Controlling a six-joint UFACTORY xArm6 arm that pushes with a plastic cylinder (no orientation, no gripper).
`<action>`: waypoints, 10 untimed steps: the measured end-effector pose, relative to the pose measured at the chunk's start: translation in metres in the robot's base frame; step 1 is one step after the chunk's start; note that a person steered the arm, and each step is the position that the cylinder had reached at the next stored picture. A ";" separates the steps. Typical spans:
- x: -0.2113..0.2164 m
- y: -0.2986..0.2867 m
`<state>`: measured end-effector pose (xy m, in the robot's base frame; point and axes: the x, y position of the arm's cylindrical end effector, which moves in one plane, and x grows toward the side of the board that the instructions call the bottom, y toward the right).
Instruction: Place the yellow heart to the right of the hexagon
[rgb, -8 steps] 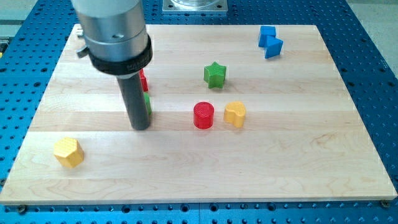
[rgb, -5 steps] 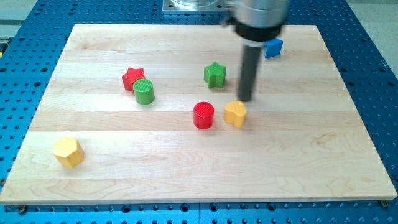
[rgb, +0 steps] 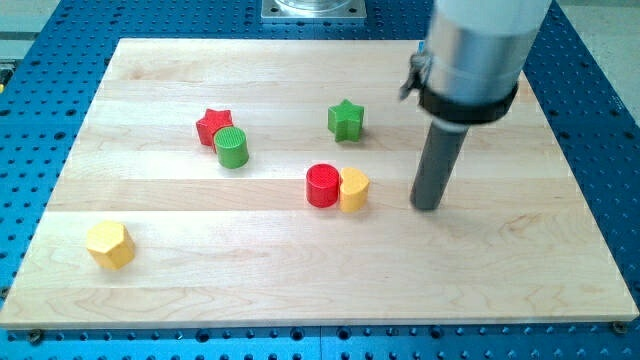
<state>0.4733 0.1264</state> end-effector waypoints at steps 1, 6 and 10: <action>-0.020 -0.029; 0.062 -0.093; 0.054 -0.169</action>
<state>0.5271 -0.0428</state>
